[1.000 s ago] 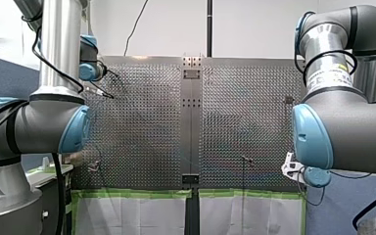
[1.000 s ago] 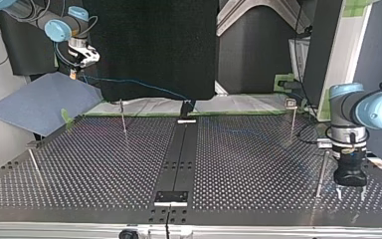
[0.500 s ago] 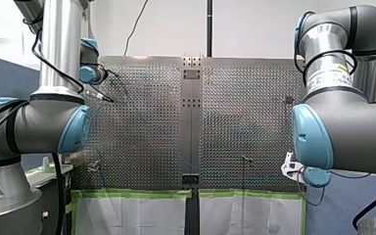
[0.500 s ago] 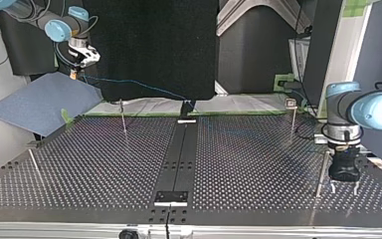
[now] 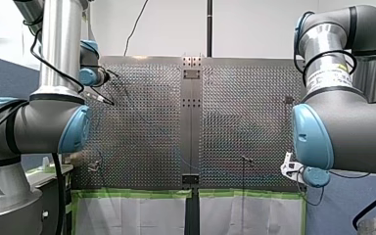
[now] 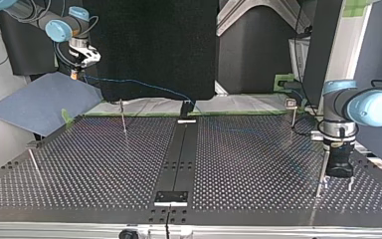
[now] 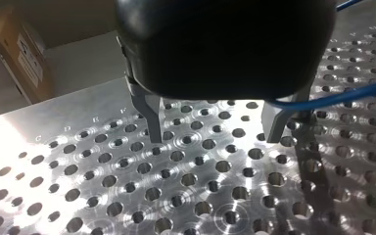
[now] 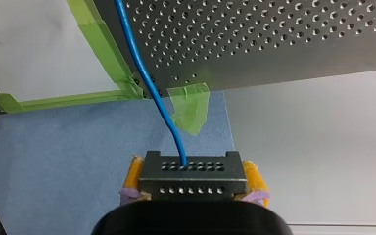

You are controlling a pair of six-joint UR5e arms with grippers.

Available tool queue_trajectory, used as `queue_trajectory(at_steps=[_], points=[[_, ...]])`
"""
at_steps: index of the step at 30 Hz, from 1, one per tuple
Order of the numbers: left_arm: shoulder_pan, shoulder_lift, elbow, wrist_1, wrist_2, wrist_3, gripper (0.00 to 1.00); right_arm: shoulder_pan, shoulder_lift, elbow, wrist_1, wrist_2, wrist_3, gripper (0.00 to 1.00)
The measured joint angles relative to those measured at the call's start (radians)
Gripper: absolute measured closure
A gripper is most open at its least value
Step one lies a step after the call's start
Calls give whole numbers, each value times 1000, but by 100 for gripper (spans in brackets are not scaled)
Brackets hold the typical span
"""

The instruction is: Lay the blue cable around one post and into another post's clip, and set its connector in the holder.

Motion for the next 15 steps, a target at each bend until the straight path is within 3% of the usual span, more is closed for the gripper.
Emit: queue_trajectory(at_steps=[15], points=[[0,2,-1,-69,-5,32,0,1,0,0,2,0,0,100]])
